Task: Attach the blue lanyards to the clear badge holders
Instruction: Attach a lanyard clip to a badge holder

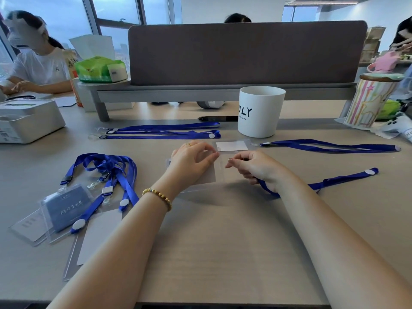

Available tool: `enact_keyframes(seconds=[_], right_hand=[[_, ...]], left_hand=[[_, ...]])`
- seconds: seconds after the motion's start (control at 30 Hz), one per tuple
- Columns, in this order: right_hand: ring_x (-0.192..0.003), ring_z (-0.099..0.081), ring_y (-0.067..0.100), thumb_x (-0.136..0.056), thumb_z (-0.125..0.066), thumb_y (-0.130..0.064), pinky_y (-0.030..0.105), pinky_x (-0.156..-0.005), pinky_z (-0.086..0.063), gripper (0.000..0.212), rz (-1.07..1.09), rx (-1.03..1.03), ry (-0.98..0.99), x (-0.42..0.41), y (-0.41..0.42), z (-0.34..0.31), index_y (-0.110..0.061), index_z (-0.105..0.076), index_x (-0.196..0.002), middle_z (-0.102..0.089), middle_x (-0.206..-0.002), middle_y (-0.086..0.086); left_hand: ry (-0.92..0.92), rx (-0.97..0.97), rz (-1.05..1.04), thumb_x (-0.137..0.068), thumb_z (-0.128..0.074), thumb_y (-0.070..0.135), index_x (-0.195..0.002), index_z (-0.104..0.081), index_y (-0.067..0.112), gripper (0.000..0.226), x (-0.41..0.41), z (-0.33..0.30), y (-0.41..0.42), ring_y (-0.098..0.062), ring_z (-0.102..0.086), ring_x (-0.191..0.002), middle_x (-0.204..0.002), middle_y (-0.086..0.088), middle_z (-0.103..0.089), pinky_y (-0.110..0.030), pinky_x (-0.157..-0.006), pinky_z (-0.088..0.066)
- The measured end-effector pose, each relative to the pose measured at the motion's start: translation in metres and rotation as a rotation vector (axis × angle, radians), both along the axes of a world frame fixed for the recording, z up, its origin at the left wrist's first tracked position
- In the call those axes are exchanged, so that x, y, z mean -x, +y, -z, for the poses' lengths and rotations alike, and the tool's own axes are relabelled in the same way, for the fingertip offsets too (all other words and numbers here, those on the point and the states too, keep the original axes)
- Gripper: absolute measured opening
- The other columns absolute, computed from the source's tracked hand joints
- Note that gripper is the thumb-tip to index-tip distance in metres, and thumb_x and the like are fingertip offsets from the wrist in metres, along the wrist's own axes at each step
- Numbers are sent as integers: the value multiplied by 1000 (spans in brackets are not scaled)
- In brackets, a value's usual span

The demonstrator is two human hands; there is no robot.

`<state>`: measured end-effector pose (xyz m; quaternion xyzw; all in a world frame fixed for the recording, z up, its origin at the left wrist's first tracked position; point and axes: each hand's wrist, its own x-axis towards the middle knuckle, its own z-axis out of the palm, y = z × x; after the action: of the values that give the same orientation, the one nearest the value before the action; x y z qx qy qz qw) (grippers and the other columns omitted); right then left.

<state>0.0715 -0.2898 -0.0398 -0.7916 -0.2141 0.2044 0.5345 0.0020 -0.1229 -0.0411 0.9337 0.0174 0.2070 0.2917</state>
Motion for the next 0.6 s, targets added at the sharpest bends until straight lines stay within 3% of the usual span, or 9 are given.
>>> enact_keyframes(seconds=[0.17, 0.4, 0.6], right_hand=[[-51, -27, 9, -93, -54, -27, 18, -41, -25, 19, -68, -42, 77, 0, -3, -2, -14, -66, -87, -35, -55, -4], [-51, -24, 9, -90, -55, -26, 15, -39, -24, 18, -119, -122, 180, 2, -5, -2, -13, -65, -83, -32, -55, -3], [-51, -23, 9, -94, -52, -24, 16, -40, -22, 21, -159, -114, 200, 5, -2, -2, -11, -63, -82, -29, -56, -3]], left_hand=[[0, 56, 37, -89, -51, 40, -103, -59, 27, 21, -1, 0, 2, -17, -46, -103, -101, 11, -49, -51, -97, -39], [-29, 152, 68, -89, -53, 37, -95, -53, 35, 7, -3, 2, 3, -19, -50, -101, -98, 12, -51, -53, -96, -41], [-18, 88, 52, -88, -53, 39, -100, -58, 28, 17, -5, 5, 3, -19, -51, -101, -97, 12, -51, -52, -95, -41]])
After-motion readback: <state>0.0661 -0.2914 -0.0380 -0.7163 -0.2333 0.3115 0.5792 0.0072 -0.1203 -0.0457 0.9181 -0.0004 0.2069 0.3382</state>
